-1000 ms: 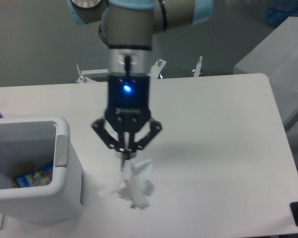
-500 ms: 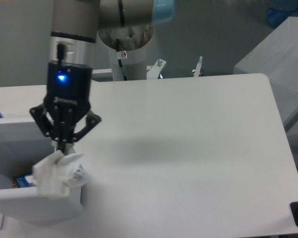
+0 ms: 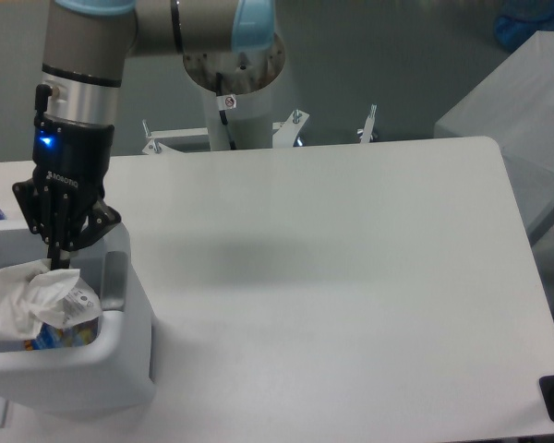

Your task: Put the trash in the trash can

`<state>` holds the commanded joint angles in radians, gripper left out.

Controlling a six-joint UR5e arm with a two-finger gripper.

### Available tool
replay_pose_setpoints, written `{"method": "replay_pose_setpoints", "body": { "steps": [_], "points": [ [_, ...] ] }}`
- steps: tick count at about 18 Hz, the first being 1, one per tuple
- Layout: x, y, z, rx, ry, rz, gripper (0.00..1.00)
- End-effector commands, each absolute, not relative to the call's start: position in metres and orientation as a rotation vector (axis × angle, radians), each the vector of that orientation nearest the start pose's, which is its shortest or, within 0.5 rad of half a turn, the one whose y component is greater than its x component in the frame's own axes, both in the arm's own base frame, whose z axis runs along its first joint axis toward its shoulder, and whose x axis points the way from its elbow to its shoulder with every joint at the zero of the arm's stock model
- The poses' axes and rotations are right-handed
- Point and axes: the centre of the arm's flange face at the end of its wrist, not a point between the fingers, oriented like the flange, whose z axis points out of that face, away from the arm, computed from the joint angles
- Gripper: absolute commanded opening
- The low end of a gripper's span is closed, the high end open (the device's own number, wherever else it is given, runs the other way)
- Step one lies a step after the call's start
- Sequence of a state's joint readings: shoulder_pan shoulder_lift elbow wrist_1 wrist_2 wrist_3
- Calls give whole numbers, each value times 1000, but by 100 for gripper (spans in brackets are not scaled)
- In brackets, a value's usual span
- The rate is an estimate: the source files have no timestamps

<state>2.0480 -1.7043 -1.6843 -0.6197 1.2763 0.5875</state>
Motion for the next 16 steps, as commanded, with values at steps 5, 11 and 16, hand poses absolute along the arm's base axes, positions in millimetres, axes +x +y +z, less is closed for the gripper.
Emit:
{"method": "replay_pose_setpoints", "body": {
  "steps": [5,11,16],
  "points": [
    [-113,589,475,-2384,269,121,0],
    [-113,590,480,-2374,263,131,83],
    [-113,590,483,-2370,258,134,100]
  ]
}}
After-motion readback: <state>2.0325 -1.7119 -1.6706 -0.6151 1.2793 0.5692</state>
